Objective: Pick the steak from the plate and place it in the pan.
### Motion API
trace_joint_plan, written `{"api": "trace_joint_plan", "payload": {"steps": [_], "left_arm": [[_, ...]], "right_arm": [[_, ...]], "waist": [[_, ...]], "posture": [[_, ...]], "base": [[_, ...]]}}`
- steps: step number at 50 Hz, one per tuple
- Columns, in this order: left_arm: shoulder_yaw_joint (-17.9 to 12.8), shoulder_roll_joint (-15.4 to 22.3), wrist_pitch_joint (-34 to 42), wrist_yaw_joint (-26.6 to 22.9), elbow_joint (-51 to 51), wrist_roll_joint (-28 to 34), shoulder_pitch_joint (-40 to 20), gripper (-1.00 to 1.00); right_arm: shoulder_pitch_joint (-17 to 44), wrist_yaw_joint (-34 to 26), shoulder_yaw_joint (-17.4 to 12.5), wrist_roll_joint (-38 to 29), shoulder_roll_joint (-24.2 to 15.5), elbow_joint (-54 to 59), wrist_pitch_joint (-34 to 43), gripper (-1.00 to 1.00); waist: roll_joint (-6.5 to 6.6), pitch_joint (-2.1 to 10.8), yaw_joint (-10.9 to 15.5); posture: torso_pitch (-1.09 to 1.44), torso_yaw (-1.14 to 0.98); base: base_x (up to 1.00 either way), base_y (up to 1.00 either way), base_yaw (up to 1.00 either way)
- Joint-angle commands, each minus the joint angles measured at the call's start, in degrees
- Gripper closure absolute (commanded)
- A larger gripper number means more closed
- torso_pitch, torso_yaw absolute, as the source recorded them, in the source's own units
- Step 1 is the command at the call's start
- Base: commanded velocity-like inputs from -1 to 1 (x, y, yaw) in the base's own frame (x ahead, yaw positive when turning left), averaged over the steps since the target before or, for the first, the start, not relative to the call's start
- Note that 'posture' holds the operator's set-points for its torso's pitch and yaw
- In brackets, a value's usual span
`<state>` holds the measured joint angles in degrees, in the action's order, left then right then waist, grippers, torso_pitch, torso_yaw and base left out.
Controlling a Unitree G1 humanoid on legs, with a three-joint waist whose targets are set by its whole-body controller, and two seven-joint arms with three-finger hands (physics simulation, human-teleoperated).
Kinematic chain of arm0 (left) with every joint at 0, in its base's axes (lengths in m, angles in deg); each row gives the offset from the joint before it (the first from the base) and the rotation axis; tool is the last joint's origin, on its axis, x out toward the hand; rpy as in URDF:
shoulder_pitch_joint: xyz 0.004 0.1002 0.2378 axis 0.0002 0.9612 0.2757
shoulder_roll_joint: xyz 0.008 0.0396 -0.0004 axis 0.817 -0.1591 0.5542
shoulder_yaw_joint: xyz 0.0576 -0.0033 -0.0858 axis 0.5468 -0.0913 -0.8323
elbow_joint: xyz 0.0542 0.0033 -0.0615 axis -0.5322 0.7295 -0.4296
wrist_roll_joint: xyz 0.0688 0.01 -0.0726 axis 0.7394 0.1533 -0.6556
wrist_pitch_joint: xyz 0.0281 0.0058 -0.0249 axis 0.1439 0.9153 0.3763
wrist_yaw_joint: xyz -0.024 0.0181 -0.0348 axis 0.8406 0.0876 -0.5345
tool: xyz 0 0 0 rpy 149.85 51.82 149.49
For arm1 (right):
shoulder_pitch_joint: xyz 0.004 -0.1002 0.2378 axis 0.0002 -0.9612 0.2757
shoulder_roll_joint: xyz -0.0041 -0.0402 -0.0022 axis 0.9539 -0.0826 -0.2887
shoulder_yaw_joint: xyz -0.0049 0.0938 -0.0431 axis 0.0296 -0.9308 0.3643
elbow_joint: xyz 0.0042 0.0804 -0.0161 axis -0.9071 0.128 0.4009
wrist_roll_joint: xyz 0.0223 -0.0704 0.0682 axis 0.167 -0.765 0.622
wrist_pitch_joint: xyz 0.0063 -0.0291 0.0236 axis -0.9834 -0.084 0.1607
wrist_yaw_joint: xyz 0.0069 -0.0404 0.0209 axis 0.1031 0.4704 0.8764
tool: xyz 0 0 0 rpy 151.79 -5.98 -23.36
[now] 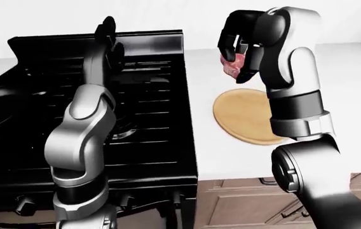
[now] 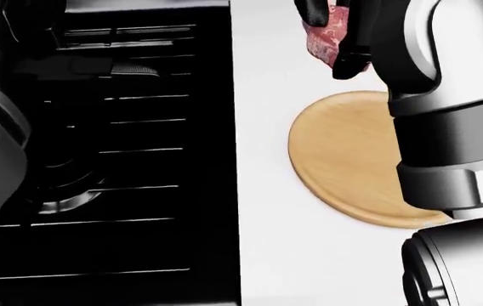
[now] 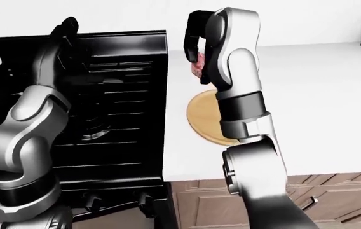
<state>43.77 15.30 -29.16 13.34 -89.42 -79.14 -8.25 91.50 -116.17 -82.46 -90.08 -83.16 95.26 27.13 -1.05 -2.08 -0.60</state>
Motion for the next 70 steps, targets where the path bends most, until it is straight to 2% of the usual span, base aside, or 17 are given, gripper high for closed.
{"api": "trace_joint_plan", "payload": {"steps": [1, 2, 3, 5, 10, 14, 17, 23, 28, 32, 36, 50, 60, 63, 65, 66, 70], "left_arm": [[-0.2, 0.3, -1.7, 0.0, -1.5, 0.1, -1.6, -1.00], [-0.2, 0.3, -1.7, 0.0, -1.5, 0.1, -1.6, -1.00], [-0.2, 0.3, -1.8, -0.1, -1.5, 0.1, -1.6, -1.00], [-0.2, 0.3, -2.0, -0.2, -1.2, 0.2, -1.5, -1.00], [-0.1, 0.2, -2.3, -0.2, -1.1, 0.3, -1.4, -1.00], [0.0, 0.1, -2.1, -0.2, -1.3, 0.4, -1.4, -1.00], [0.0, 0.1, -1.9, -0.2, -1.5, 0.4, -1.5, -1.00], [0.0, 0.1, -1.8, -0.3, -1.6, 0.5, -1.4, -1.00], [-0.1, 0.1, -1.9, -0.5, -1.6, 0.5, -1.3, -1.00], [-0.1, 0.1, -2.0, -0.5, -1.5, 0.5, -1.4, -1.00], [-0.1, 0.1, -1.9, -0.5, -1.4, 0.5, -1.6, -1.00], [0.2, 0.1, -1.6, -0.7, -2.3, 0.8, -1.5, -1.00], [0.1, 0.1, -0.9, -0.8, -3.1, 1.0, -1.8, -1.00], [0.2, 0.1, -1.4, -0.9, -2.8, 1.2, -1.5, -1.00], [0.2, 0.1, -1.4, -0.9, -2.7, 1.2, -1.5, -1.00], [0.2, 0.1, -1.4, -0.9, -2.7, 1.2, -1.5, -1.00], [0.2, 0.0, -1.1, -0.9, -2.8, 1.3, -1.8, -1.00]], "right_arm": [[2.4, 1.6, -0.6, -0.5, -0.7, -2.2, -0.3, 1.00], [2.4, 1.7, -0.6, -0.5, -0.7, -2.1, -0.2, 1.00], [2.4, 1.8, -0.6, -0.4, -0.6, -2.0, -0.3, 1.00], [2.4, 1.9, -0.6, -0.4, -0.6, -2.0, -0.2, 1.00], [2.4, 1.8, -0.6, -0.4, -0.6, -2.1, -0.2, 1.00], [2.5, 1.9, -0.6, -0.3, -0.6, -1.9, -0.3, 1.00], [2.6, 2.1, -0.6, -0.4, -0.7, -1.8, -0.2, 1.00], [3.2, 2.3, -0.6, -0.3, -0.7, -1.2, -0.3, 1.00], [3.5, 2.4, -0.7, -0.2, -1.0, -0.9, -0.3, 1.00], [3.8, 2.5, -0.7, -0.2, -1.1, -0.5, -0.4, 1.00], [4.0, 2.6, -0.7, -0.1, -1.1, -0.2, -0.4, 1.00], [3.1, 2.6, -0.6, -0.1, -1.0, -1.1, -0.2, 1.00], [2.6, 2.4, -0.6, -0.2, -0.8, -1.7, -0.1, 1.00], [2.6, 2.6, -0.7, -0.1, -0.8, -1.5, -0.2, 1.00], [2.6, 2.6, -0.7, -0.1, -0.8, -1.5, -0.1, 1.00], [2.7, 2.7, -0.7, -0.1, -0.8, -1.5, -0.1, 1.00], [2.6, 2.7, -0.7, -0.1, -0.9, -1.5, -0.1, 1.00]], "waist": [[-0.95, 1.52, 0.0], [-2.77, 1.99, 0.1], [-0.18, 1.71, 0.1], [-1.74, 1.75, 0.8], [0.12, 1.00, 1.5], [2.99, 1.02, 1.1], [7.61, 2.12, 0.6], [-1.35, -0.02, 0.3], [-1.22, 2.09, 0.2], [1.01, 0.91, 0.2], [7.91, 2.06, -0.2], [-1.78, 0.75, -0.4], [0.80, 0.86, -0.1], [4.21, 1.14, -0.5], [9.51, 2.39, -0.5], [5.89, 1.56, -0.5], [4.75, 1.68, -0.4]], "posture": [[0.00, 0.00], [0.00, 0.00], [0.00, 0.00], [0.00, 0.00], [0.00, 0.00], [0.00, 0.00], [0.00, 0.00], [0.00, 0.00], [0.00, 0.00], [0.00, 0.00], [0.00, 0.00], [0.00, 0.00], [0.00, 0.00], [0.00, 0.00], [0.00, 0.00], [0.00, 0.00], [0.00, 0.00]], "base": [[0.00, 0.00, 0.45], [0.00, 0.00, 0.44], [0.00, 0.00, 0.45], [0.00, 0.00, 0.44], [0.00, 0.00, 0.48], [0.00, 0.00, 0.51], [0.00, 0.00, 0.52], [0.00, 0.51, 0.00], [0.00, 0.52, 0.00], [0.00, 0.52, 0.00], [0.00, 0.52, 0.00], [0.00, 0.52, 0.00], [0.00, 0.52, 0.00], [0.00, 0.55, 0.00], [0.00, 0.55, 0.00], [0.00, 0.55, 0.00], [0.00, 0.55, 0.00]]}}
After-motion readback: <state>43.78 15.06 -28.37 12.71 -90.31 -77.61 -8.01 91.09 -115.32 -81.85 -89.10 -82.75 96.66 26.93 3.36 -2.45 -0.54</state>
